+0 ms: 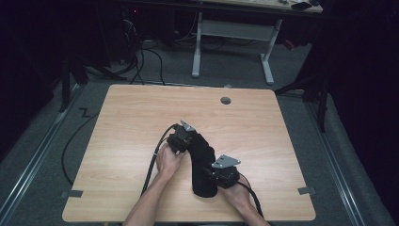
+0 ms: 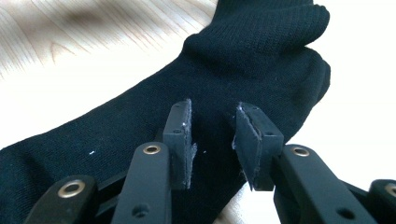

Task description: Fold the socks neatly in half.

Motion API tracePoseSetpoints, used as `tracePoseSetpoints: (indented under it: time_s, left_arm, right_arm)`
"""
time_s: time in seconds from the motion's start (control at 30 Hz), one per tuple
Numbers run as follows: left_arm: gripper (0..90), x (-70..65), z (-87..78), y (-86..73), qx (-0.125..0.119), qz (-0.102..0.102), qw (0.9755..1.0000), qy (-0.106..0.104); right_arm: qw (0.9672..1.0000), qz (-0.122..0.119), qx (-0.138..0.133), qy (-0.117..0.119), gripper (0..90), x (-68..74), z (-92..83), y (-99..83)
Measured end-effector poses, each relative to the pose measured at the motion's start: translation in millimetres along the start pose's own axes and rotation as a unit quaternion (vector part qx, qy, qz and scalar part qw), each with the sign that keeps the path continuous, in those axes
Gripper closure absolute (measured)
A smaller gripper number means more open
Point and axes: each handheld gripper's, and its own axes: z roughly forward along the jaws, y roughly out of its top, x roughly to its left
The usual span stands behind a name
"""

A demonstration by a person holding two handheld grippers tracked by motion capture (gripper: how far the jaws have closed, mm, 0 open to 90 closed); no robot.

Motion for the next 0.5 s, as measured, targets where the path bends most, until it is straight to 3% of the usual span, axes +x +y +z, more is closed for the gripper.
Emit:
tracePoseSetpoints:
  time_s: [0.07,0.27,0.5]
  left_arm:
    - [89.4,2.7,-9.2,3.2,-0.025,-0.001,0.9997,0.004]
    - [89.5,9.4,-20.2,8.3,-0.059,-0.001,0.9981,0.017]
    - [89.4,16.1,2.5,-4.4,-0.028,-0.022,0.9991,0.023]
  right_arm:
    - [1.0000,0.000,-0.001,0.000,66.3,0.2,-0.1,0.0]
    - [0.9999,0.013,-0.002,0.007,64.6,-2.8,-2.1,0.8]
    - [0.9991,0.038,-0.009,0.015,64.9,-8.9,-5.8,2.4]
